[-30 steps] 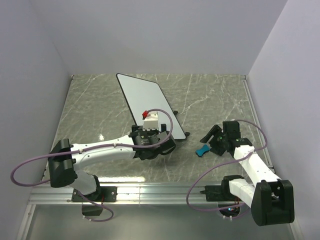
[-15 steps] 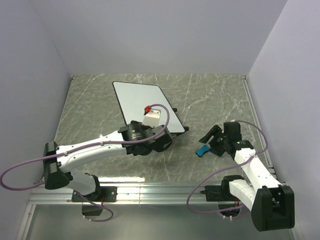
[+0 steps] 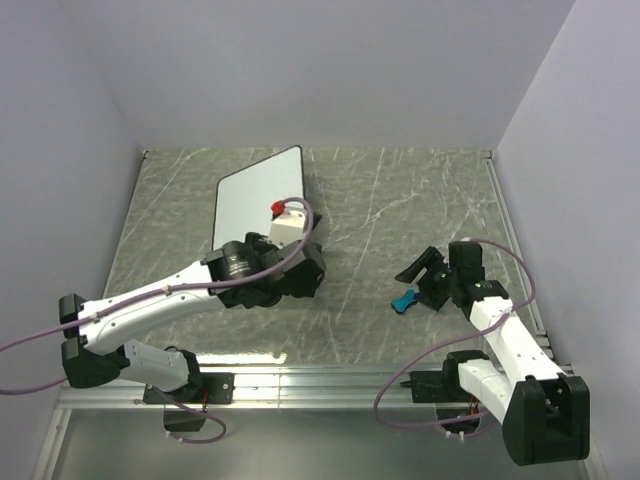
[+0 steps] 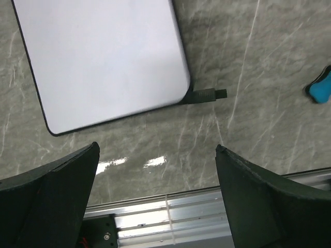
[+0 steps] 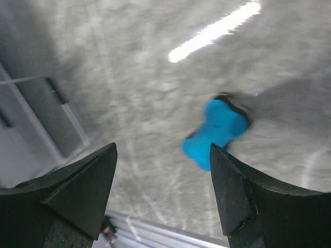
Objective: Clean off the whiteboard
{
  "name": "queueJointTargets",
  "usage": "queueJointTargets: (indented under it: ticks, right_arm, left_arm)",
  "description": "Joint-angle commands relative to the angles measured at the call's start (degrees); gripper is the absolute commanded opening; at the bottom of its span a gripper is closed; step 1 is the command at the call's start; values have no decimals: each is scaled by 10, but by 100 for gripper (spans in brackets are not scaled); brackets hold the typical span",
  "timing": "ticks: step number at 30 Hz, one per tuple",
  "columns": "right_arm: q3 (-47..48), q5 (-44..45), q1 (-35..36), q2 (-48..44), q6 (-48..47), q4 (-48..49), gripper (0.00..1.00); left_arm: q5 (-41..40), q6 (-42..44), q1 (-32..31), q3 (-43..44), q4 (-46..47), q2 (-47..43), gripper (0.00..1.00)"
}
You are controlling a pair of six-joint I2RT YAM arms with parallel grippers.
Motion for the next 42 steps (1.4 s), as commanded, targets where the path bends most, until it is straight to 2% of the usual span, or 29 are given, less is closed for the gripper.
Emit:
queueJointTargets:
  ticks: [1, 4, 8, 10, 15, 18, 19, 22, 25, 28, 30, 33, 38, 42]
  right_arm:
    - [49, -52, -3, -11, 13, 50, 79]
    - [79, -105, -3, 6, 21, 65, 79]
    - [118, -132, 14, 14, 48, 96, 79]
    - [139, -133, 29, 24, 48, 100, 79]
    - [172, -135, 64, 69, 49, 108, 79]
    - [206, -128, 105, 106, 51, 121, 79]
    - [232, -128, 129, 118, 52, 125, 80]
    - [300, -135, 169, 178, 50, 123, 79]
    - [383, -143, 189, 244, 41, 115, 78]
    - [466, -157, 203, 314, 34, 99, 69]
    - [531, -168, 215, 369, 31, 87, 66]
    - [614, -158, 224, 432, 10, 38, 66]
    - [672, -130, 225, 488, -14, -50, 66]
    - [685, -98, 225, 496, -40, -95, 66]
  left_arm:
    - [-2, 11, 26, 13, 32, -37, 100]
    - [29, 31, 47, -15, 94, -57, 99]
    - [112, 49, 148, -92, 184, -94, 99]
    - [166, 67, 178, -139, 249, -107, 99]
    - [169, 86, 242, -147, 272, -88, 99]
    - [244, 116, 347, -172, 327, -94, 99]
    - [303, 120, 410, -178, 351, -95, 100]
    - [419, 123, 504, -195, 386, -98, 99]
    - [433, 132, 527, -196, 411, -94, 99]
    - [420, 150, 532, -182, 396, -70, 99]
    - [412, 154, 538, -182, 388, -64, 99]
    - [467, 131, 581, -217, 406, -86, 99]
    - [499, 115, 660, -282, 444, -106, 99]
    - [555, 127, 734, -273, 474, -67, 100]
